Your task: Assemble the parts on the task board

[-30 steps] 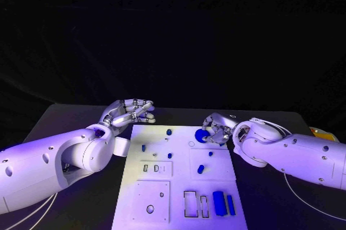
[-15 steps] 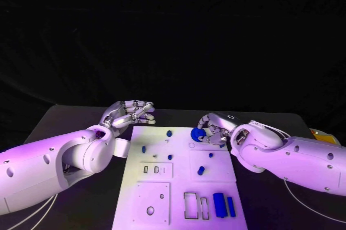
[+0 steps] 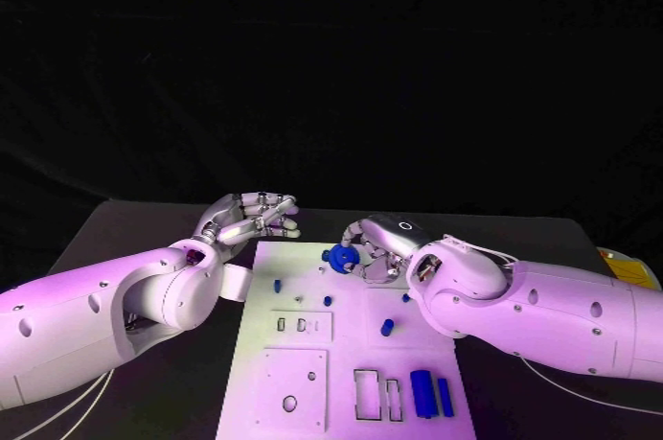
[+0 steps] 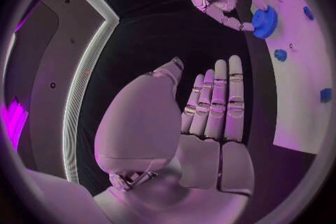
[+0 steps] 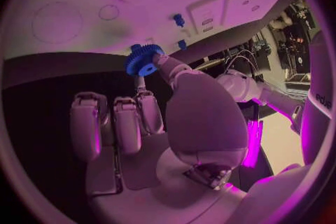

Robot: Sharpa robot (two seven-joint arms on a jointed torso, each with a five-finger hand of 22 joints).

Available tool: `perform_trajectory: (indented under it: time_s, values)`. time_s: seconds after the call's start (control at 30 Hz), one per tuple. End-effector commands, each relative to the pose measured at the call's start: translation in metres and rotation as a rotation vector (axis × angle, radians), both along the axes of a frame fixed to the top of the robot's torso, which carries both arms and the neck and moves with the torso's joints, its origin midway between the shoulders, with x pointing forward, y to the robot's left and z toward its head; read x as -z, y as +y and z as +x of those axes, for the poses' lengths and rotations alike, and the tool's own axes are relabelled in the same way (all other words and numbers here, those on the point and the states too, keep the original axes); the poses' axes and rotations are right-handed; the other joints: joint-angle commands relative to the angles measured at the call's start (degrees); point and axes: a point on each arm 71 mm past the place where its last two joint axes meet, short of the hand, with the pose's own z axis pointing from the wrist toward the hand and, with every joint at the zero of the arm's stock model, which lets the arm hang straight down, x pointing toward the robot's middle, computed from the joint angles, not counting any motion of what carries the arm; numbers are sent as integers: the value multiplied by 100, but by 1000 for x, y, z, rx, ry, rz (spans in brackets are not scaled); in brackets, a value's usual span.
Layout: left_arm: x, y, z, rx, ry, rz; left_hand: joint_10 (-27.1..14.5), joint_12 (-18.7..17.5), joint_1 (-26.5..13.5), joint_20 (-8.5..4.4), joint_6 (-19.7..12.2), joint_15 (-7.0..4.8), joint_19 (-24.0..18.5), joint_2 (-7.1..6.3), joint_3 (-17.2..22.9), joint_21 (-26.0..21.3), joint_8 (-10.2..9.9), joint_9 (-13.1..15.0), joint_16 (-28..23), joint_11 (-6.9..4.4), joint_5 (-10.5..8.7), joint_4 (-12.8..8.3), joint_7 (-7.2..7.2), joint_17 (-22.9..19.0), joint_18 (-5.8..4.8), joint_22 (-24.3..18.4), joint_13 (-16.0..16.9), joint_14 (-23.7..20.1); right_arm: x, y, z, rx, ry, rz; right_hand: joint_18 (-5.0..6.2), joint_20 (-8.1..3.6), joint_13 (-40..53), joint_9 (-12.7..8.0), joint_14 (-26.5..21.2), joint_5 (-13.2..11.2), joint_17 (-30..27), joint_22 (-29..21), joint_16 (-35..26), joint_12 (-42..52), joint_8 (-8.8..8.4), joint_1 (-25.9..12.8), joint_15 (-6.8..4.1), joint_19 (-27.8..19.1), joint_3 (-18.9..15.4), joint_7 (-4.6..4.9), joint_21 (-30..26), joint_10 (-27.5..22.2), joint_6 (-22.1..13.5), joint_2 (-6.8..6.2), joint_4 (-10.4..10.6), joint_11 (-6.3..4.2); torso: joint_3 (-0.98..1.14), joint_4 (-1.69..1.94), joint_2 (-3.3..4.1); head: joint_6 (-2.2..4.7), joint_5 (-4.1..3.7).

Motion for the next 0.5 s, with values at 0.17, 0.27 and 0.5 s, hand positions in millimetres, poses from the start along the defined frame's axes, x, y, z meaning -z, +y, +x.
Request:
perform_trajectory:
  time_s: [0.17, 0.27, 0.5]
  values:
    - [-2, -4, -1, 21, -5, -15, -15, -14, -8, 26, 0, -3, 1, 35, -43, 36, -25, 6, 15, -2, -16, -5, 88, 5, 17, -2, 5, -22, 6, 20, -1, -21, -39, -26, -67, -37, 264, 5, 487, -1, 877, 511, 30, 28, 14, -40, -44, 121, 33, -7, 25, 20, 36, 21, 1, -5, 0, 2, 14, -27, 22]
    - [-2, -4, -1, 21, -5, -16, -15, -14, -8, 26, 0, -3, 1, 35, -43, 36, -25, 6, 15, -2, -16, -5, 88, 5, 17, -2, 5, -22, 10, 26, -1, -28, -32, -31, -66, -37, 260, 4, 487, -3, 877, 510, 30, 25, 9, -39, -45, 120, 38, -7, 24, 17, 32, 20, 0, -5, -2, -1, 11, -40, 36]
    - [-2, -4, -2, 23, -7, -18, -15, -14, -8, 26, 0, -3, 1, 35, -43, 36, -25, 6, 15, -2, -16, -5, 88, 5, 17, -2, 5, -22, 17, 34, 1, -31, -20, -42, -66, -37, 260, 4, 487, -3, 877, 510, 30, 25, 9, -39, -45, 120, 38, -7, 24, 17, 32, 20, 0, -5, -2, 2, 10, -59, 41]
